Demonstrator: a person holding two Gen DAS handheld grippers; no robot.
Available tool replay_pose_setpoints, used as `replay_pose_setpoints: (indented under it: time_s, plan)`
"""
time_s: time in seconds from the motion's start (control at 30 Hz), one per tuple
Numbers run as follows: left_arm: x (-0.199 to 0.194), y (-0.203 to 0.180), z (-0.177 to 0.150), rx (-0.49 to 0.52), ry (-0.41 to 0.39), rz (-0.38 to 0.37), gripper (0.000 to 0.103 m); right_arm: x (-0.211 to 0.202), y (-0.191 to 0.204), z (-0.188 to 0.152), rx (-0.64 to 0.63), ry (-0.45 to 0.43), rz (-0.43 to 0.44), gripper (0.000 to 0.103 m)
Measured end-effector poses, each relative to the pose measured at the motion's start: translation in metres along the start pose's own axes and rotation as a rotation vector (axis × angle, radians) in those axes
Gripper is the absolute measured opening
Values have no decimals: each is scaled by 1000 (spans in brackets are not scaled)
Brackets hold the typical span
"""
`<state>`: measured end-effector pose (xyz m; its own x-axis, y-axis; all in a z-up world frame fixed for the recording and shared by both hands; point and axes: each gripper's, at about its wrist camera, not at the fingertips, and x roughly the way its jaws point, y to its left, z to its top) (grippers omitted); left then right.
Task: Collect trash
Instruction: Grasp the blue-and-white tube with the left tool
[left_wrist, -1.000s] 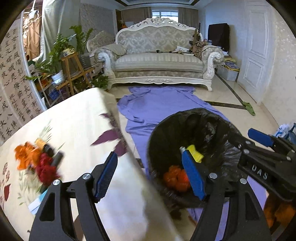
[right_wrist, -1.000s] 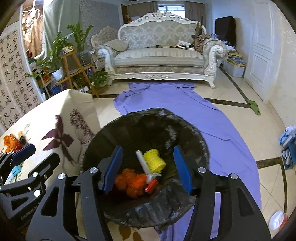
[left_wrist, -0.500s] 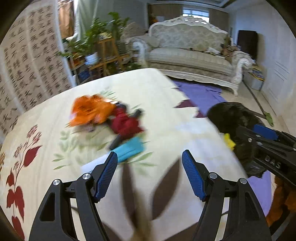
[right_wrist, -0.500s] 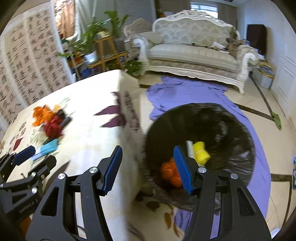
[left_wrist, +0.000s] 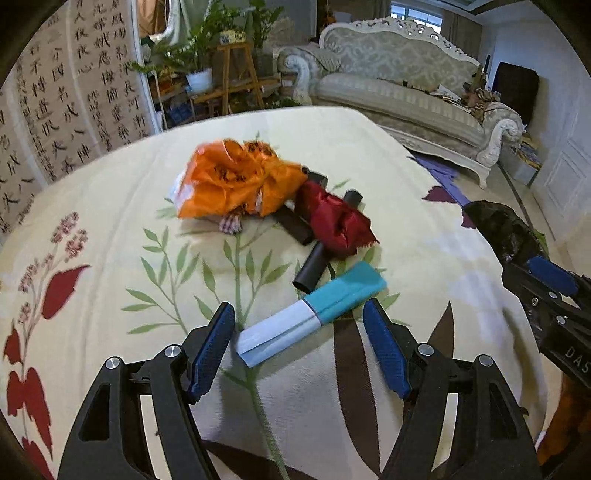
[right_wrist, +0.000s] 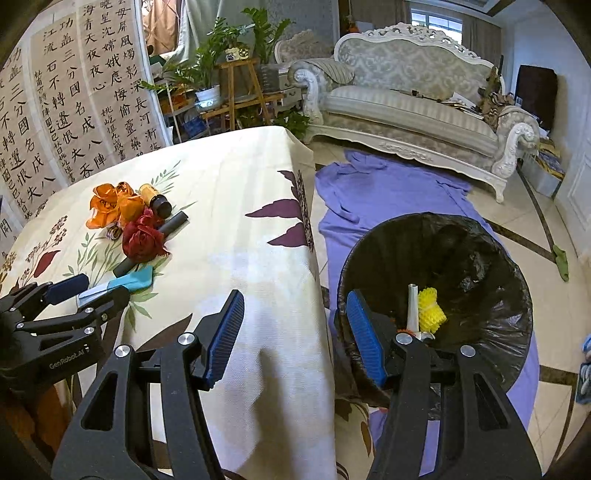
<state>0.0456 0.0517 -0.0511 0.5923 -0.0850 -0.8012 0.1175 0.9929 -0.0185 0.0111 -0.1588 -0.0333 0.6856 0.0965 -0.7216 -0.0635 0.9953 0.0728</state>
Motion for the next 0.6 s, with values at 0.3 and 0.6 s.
replay_pose_setpoints:
  time_s: [0.3, 0.6]
  plan:
    - [-9, -10, -10, 25, 9, -28, 70, 1, -1, -1, 2, 6, 0, 57]
    - [-14, -19, -15, 2, 13, -38, 69, -5, -9, -10, 22, -6, 11, 57]
